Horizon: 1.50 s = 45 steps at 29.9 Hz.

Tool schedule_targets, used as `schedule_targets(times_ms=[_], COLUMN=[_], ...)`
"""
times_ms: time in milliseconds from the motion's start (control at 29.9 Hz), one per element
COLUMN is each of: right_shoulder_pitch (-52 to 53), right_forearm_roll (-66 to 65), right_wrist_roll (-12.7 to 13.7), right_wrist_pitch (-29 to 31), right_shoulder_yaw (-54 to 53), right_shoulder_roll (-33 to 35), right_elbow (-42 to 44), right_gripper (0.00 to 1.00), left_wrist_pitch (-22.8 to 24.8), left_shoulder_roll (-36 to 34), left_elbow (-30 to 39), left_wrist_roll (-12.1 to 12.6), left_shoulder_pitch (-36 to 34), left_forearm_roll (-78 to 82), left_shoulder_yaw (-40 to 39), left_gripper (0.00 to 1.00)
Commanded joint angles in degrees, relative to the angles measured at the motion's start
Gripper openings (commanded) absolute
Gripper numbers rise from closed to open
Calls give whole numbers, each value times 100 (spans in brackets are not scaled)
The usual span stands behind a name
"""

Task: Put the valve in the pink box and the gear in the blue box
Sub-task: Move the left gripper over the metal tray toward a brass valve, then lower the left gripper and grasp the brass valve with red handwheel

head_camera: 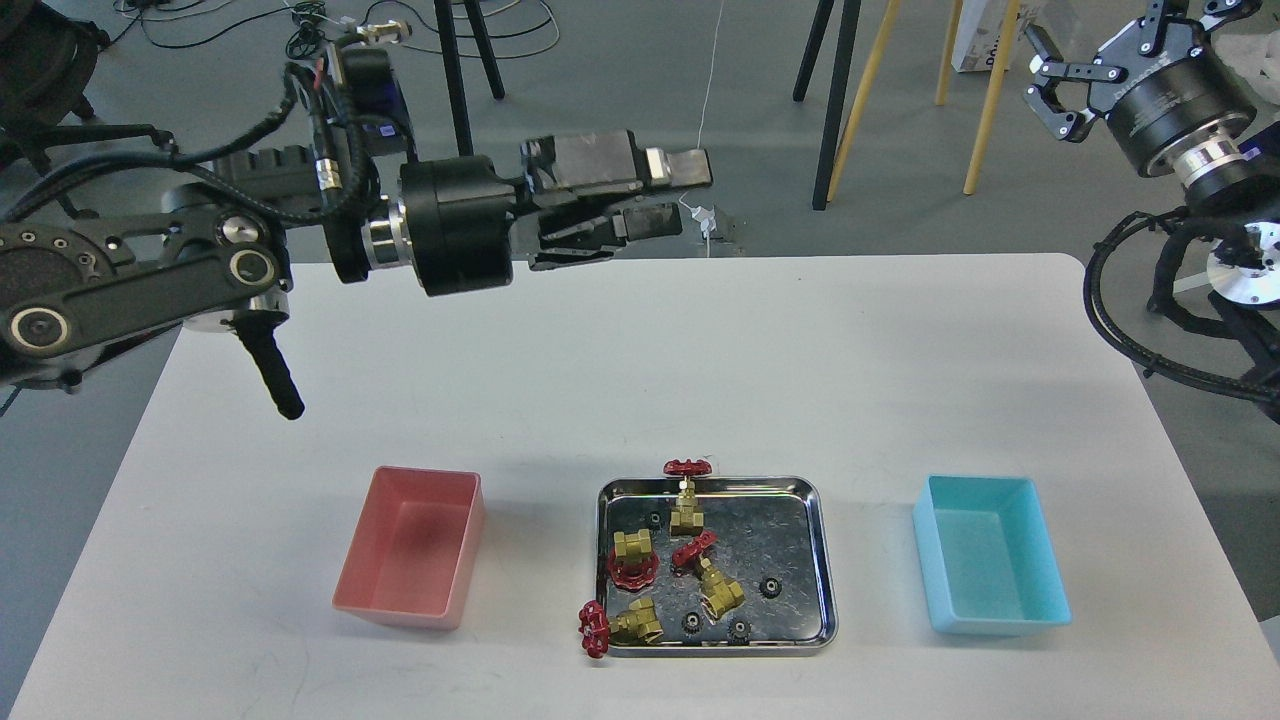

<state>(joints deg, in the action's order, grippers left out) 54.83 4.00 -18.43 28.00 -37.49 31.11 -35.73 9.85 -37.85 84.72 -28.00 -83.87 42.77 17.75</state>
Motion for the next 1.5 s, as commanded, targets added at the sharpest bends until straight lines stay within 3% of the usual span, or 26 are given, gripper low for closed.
schedule_targets(times_ms=[0,200,334,401,1036,1470], right_shoulder_pitch=[-60,-69,-122,-140,-43,-25], right_forearm_roll=[75,75,75,75,101,128], right_wrist_roll=[-3,-3,-3,-3,-3,-3], right_wrist_pitch=[0,0,0,0,0,0], right_shoulder_yaw=[4,31,13,22,-136,-136], right_shoulder_roll=[114,123,123,115,44,97], right_elbow=[74,365,514,584,734,734], right_gripper=[99,99,99,99,99,99], left_wrist_pitch=[-1132,-2538,-3198,-3419,-3507,-3648], left_shoulder_roll=[689,2499,3599,3785,3785,3785], left_elbow=[203,422,370,221,-930,-1590], left_wrist_roll=[0,0,0,0,0,0], left_shoulder_pitch=[-1303,-2396,-2389,-2205,-702,-60], left_forearm_roll=[425,952,953,917,873,873], left_shoulder_yaw=[1981,4453,5395,5598,5775,5766], left_gripper=[84,85,85,85,85,83])
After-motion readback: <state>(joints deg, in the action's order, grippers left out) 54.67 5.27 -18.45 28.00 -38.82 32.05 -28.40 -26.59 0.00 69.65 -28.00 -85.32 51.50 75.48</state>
